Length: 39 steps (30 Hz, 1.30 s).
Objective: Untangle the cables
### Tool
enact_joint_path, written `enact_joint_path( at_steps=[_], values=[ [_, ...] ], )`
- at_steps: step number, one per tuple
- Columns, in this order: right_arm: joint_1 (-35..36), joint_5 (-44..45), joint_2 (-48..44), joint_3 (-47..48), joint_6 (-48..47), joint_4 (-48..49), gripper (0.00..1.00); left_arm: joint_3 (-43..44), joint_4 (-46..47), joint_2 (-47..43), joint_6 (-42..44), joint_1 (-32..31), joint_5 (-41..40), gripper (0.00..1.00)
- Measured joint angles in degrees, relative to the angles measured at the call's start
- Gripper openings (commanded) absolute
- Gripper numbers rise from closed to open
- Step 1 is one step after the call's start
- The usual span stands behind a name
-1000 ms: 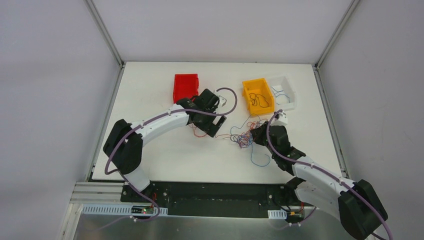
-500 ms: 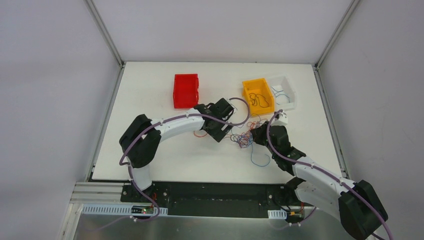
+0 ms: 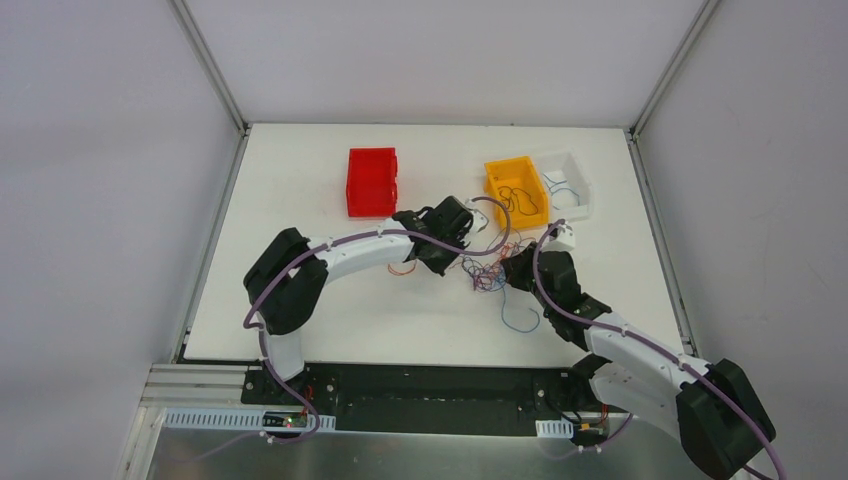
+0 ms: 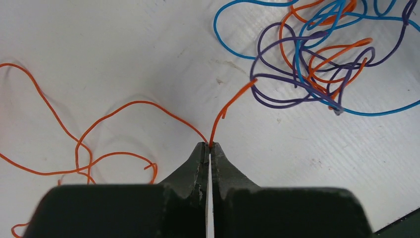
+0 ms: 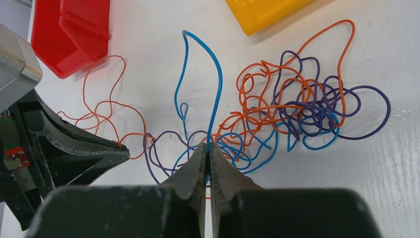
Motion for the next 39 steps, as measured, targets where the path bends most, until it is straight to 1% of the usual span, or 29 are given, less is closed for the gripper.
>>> enact_joint_path(
  at_steps=[2,3,4,5,6,7,8,9,11,16,21,26,29,30,31,32,33,34,35,39],
  values=[
    [0.00,-0.04,0.24,0.00,-0.02,0.00,0.10,-0.22,0.50,0.00,0.13,0.00,0.50,0.00],
    [0.00,-0.11,0.42,0.00,-0.07,0.00,0.15,-0.66,0.98,-0.04,0.13,0.00,0.15,0.00],
    [0.00,-0.39,0.63,0.00,-0.22,0.02,0.24,-1.18,1.22,-0.17,0.07,0.02,-0.35,0.00],
    [0.00,-0.76,0.92,0.00,-0.26,0.09,0.38,-1.92,1.38,-0.50,-0.09,0.04,-1.07,0.00],
    [0.00,-1.53,1.42,0.02,-0.59,0.20,0.49,-2.78,1.36,-1.03,-0.24,0.07,-1.68,0.00],
    [0.00,-2.45,2.16,0.04,-0.90,0.42,0.59,-3.50,1.29,-1.68,-0.39,0.13,-1.86,0.00],
    [0.00,-3.50,3.08,0.22,-1.14,0.48,0.66,-4.26,1.14,-2.54,-0.66,0.17,-2.10,0.00],
    [0.02,-4.59,4.00,0.44,-1.25,0.59,0.70,-4.83,0.98,-3.50,-0.98,0.17,-2.27,0.00],
    [0.28,-6.99,6.27,1.27,-1.95,0.79,0.74,-5.33,0.92,-5.25,-1.42,0.31,-2.45,0.00],
    [1.75,-10.60,10.19,3.19,-2.95,1.42,0.75,-5.53,1.18,-9.51,-3.39,1.29,-1.44,0.00],
    [2.54,-11.23,15.17,6.73,-2.95,0.63,0.73,-6.19,1.16,-11.74,-5.49,2.86,0.00,0.00],
    [2.32,-6.91,21.03,11.98,-0.92,-4.92,0.66,-7.15,1.14,-12.46,-7.43,4.81,0.68,0.00],
    [0.90,-3.76,24.35,14.84,1.31,-9.16,0.62,-8.66,1.09,-14.27,-9.25,6.86,0.81,0.00],
    [0.33,-3.30,25.14,15.34,1.90,-9.99,0.60,-9.11,1.11,-14.97,-9.75,7.56,0.90,0.00],
    [-0.57,-3.02,26.21,15.85,2.84,-10.80,0.55,-9.66,1.11,-15.87,-10.29,8.52,0.98,0.00],
    [-1.31,-2.95,26.69,16.35,3.58,-10.95,0.48,-10.10,1.09,-16.79,-10.71,9.38,0.98,0.00],
    [-2.14,-2.91,27.28,16.87,4.31,-11.45,0.28,-10.58,1.14,-17.73,-11.32,10.27,0.96,0.00],
    [-2.73,-2.89,27.74,17.16,4.90,-11.67,0.12,-10.91,1.14,-18.47,-11.82,10.93,0.87,0.00],
    [-3.50,-2.56,28.28,17.53,6.03,-12.37,0.07,-11.34,1.16,-19.37,-12.55,11.85,0.63,0.00],
    [-4.79,0.04,28.94,18.23,8.57,-15.52,0.04,-14.19,1.25,-22.80,-16.26,15.80,-1.22,0.00]
  ],
)
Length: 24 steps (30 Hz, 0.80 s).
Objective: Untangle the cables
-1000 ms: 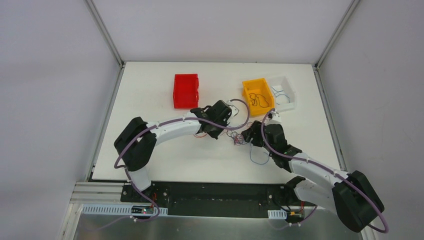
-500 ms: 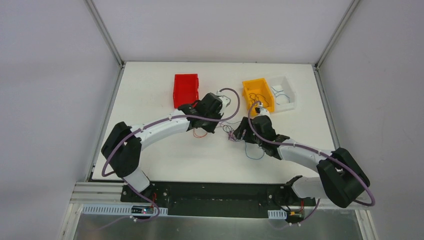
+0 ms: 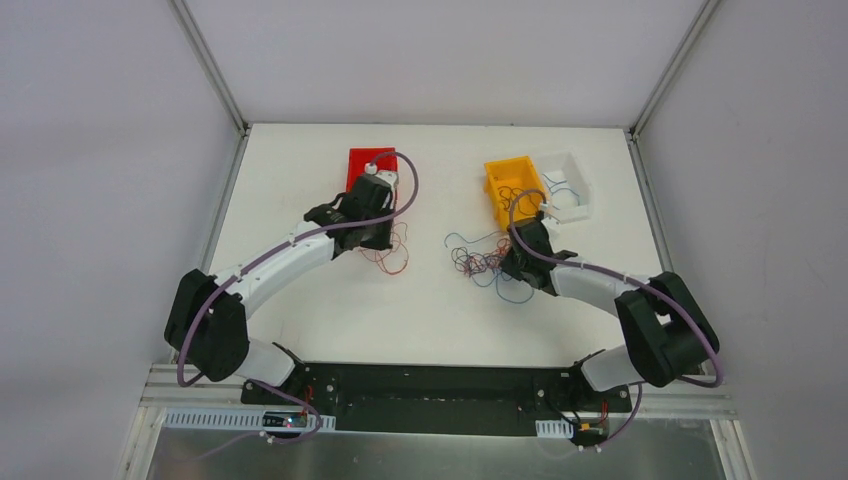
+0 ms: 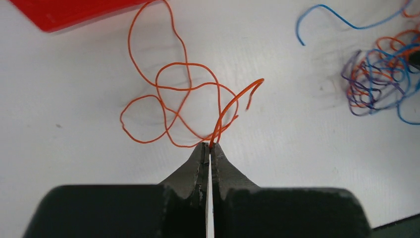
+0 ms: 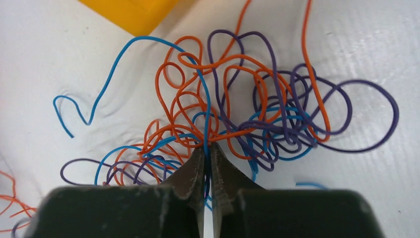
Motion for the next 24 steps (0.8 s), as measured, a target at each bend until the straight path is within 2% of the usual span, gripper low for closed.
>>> enact_joint_path(
  at_steps=[5,8,10,12,14,17,24],
  values=[
    [-0.11,4.07,-1.66,-0.26,2.27,-2.89,0.05,-3.17,-0.63,-2.34,-4.42,5.01,-3.80,0.00],
    [-0.15,4.81,-4.33,-1.92,2.40,-3.08,0.16,-3.45,-1.53,-2.40,-5.77,6.03,-4.59,0.01],
    [-0.15,4.46,-5.75,-2.93,2.16,-2.84,0.26,-3.45,-1.57,-2.38,-6.12,6.01,-4.52,0.16],
    [-0.15,3.39,-7.10,-4.15,1.33,-1.60,0.33,-3.45,-1.66,-2.29,-6.38,6.01,-4.57,0.43],
    [-0.15,2.71,-8.26,-5.22,0.92,-0.52,0.37,-3.45,-1.75,-2.29,-6.36,6.01,-4.87,0.71],
    [-0.15,1.49,-10.25,-7.04,0.22,1.42,0.38,-3.45,-2.01,-2.29,-7.41,6.01,-6.51,0.97],
    [-0.15,0.46,-12.24,-8.20,-0.37,3.87,0.38,-3.54,-5.88,-2.49,-11.91,6.01,-16.37,0.99]
  ],
)
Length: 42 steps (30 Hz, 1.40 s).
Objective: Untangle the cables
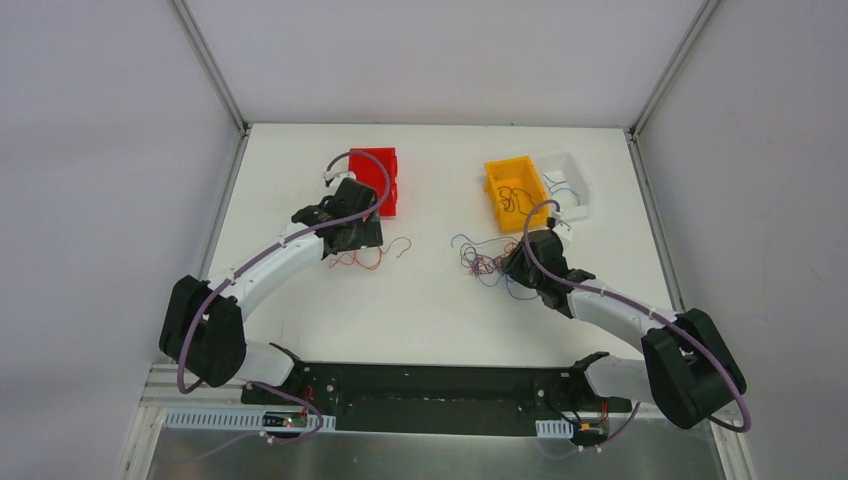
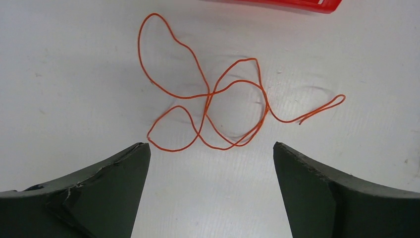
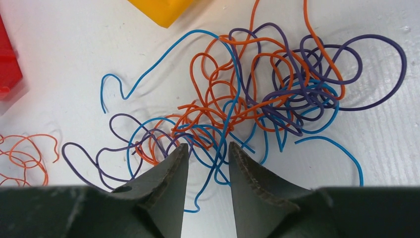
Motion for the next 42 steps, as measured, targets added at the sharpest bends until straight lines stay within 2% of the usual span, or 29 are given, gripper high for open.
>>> enact_joint_path(
  at_steps=[5,9,14,18,26,38,42],
  values=[
    [0.00,-0.79,0.00,-0.13,-0.07,1.14,0.38,-1.57,-1.18,-1.68,-2.86,0.59,-1.86,0.99],
    [0.00,-1.46,-0.09,-0.22,-0.28,1.62,0.38,-3.58,-0.42,-1.86,-4.17,3.21,0.26,0.99],
    [0.00,-1.81,-1.81,-1.57,-0.48,2.49,0.38,-11.72,2.84,-7.08,-5.38,6.38,2.08,0.99],
    [0.00,-1.99,-2.75,-2.10,-0.61,2.78,0.38,-14.80,4.72,-10.47,-7.02,11.93,7.10,0.99],
    [0.00,-2.01,-3.65,-2.12,-0.85,3.17,0.38,-18.64,11.82,-8.33,-9.77,19.15,17.20,0.99],
    [0.00,-2.62,-4.15,-2.84,-0.90,4.04,0.38,-17.40,21.24,1.36,-9.86,19.41,27.23,0.99],
    [0.00,-2.91,-4.31,-2.89,-0.96,4.17,0.38,-15.98,22.53,3.17,-9.55,17.62,28.00,0.99]
  ],
)
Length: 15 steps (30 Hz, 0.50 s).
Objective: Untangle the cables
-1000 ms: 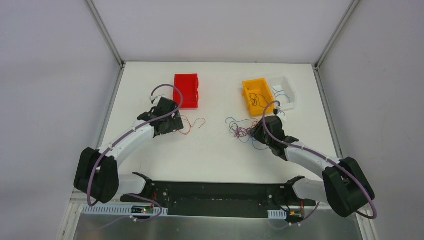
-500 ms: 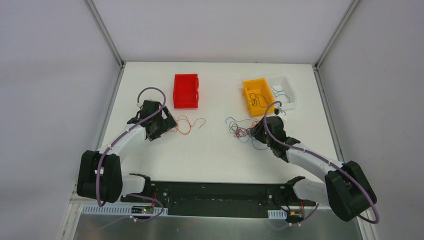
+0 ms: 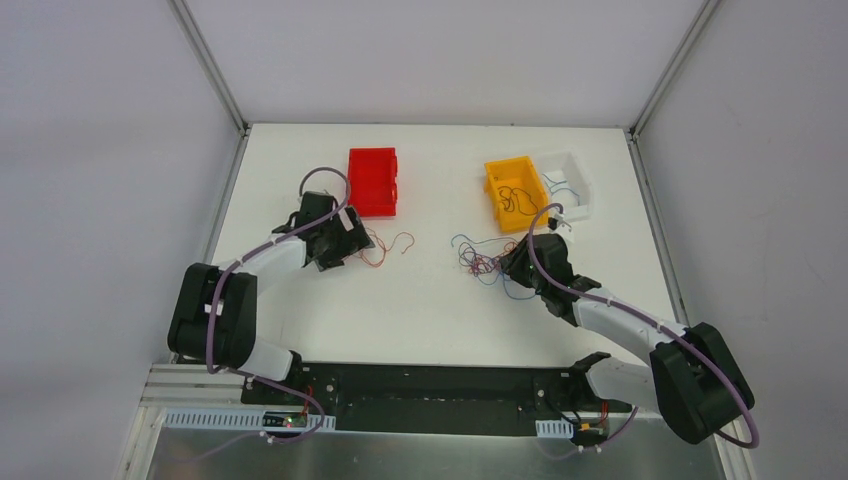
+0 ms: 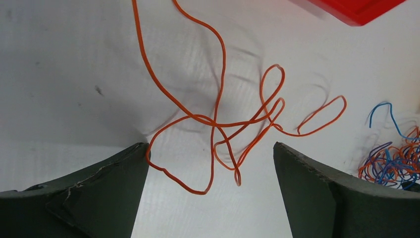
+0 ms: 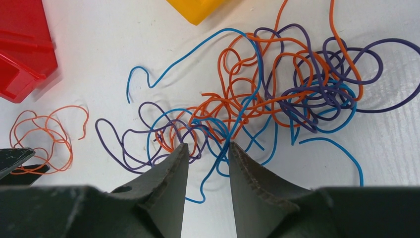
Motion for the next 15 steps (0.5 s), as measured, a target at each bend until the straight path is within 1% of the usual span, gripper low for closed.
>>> enact_joint_path(
  at_steps=[3,6,9,12,15],
  values=[
    [0.00,-0.15,0.00,0.00,-0.22,0.15,0.38,1.16,-0.37,0.70,0.87,-2.12,-0.55,0.99],
    [0.00,-0.20,0.00,0.00,-0.37,0.26,0.38,4.07,-1.90,1.77,2.73,-5.44,-2.95,0.99],
    [0.00,-0.26,0.00,0.00,-0.44,0.28,0.37,8.74,-4.81,4.00,5.49,-10.03,-7.89,0.99],
    [0.00,-0.44,0.00,0.00,-0.52,0.31,0.37,14.99,-8.15,8.09,8.24,-15.06,-14.78,0.99],
    [0.00,-0.57,0.00,0.00,-0.55,0.35,0.37,20.96,-11.54,12.63,9.99,-18.27,-19.58,0.99]
  ],
)
